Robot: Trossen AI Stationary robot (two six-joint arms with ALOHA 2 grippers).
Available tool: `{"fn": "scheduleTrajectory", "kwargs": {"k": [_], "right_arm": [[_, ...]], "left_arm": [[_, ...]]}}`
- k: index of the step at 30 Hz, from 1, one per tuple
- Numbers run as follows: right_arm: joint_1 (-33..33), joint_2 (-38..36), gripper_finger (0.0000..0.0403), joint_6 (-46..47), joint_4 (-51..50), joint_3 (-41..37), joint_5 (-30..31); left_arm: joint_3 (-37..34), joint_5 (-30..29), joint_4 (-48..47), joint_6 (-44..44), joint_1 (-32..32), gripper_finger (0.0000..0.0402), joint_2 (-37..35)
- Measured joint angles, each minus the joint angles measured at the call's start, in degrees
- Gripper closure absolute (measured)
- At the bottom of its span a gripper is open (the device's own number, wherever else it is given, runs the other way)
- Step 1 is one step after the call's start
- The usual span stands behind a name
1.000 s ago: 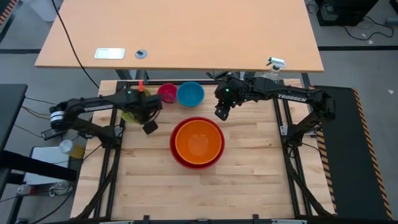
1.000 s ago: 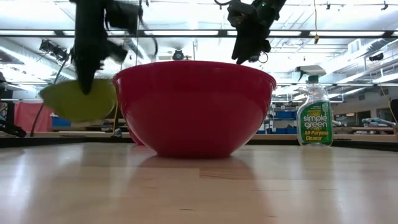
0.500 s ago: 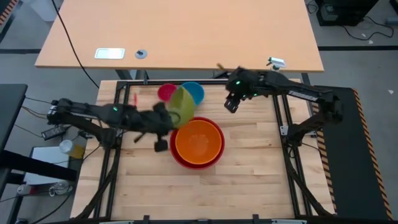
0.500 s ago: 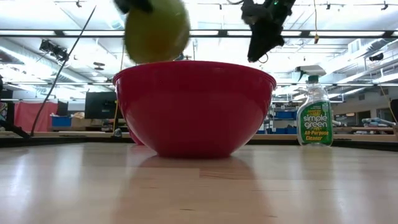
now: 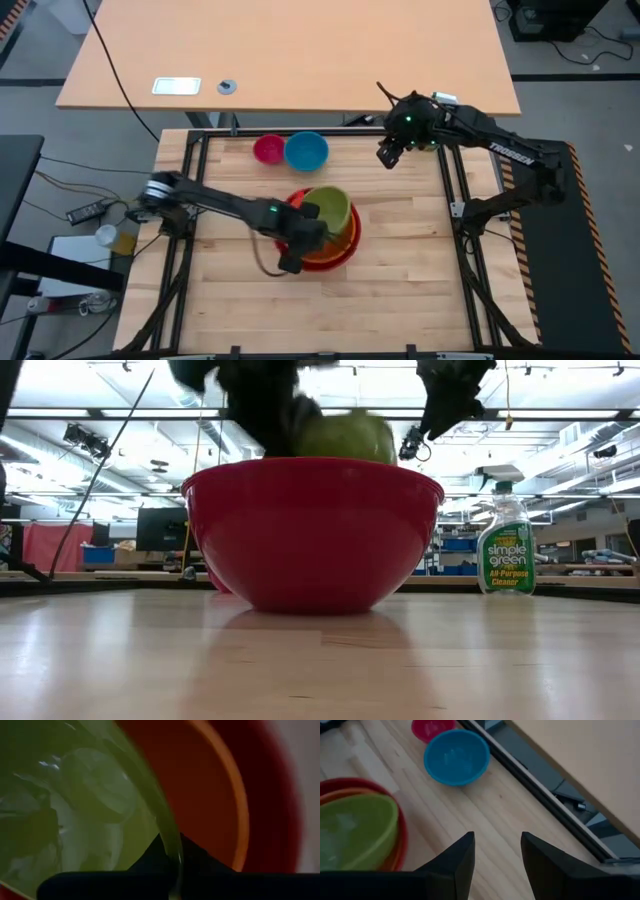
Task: Nest bowls inside each other
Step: Stack the green bowl on the orange bowl, then stack the blue bowl on the green bowl
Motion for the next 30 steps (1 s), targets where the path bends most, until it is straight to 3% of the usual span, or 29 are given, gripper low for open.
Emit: {"fn": "scheduleTrajectory", "kwargs": {"k": [4, 7, 15, 22, 26, 30], "right_arm": [[0.0, 0.0, 0.0235, 0.0, 0.0, 0.0, -0.1], [0.0, 0.0, 0.0235, 0.0, 0.0, 0.0, -0.9], [0.2, 0.0, 0.0235, 0.0, 0.9, 0.0, -1.6], [0.2, 0.1, 0.0235, 0.7, 2.0, -0.4, -4.8], [0.2, 0.1, 0.0235, 1.2, 4.9, -3.8, -7.0], [0.2, 0.1, 0.0235, 3.0, 11.4, -8.3, -9.2]], "left_arm": [[5.1, 0.1, -8.8, -1.9, 0.0, 0.0382, 6.1], [6.8, 0.0, -9.0, -3.9, 0.0, 0.0361, 7.7], [8.2, 4.0, -7.6, -7.8, 0.0, 0.0257, 6.5], [8.2, 9.0, -7.8, -12.8, 0.3, 0.0169, 0.3], [6.5, 5.2, -5.1, -14.3, 0.2, 0.0159, -5.4], [-2.7, 2.5, 1.7, -16.5, 1.2, 0.0171, -13.1]]}}
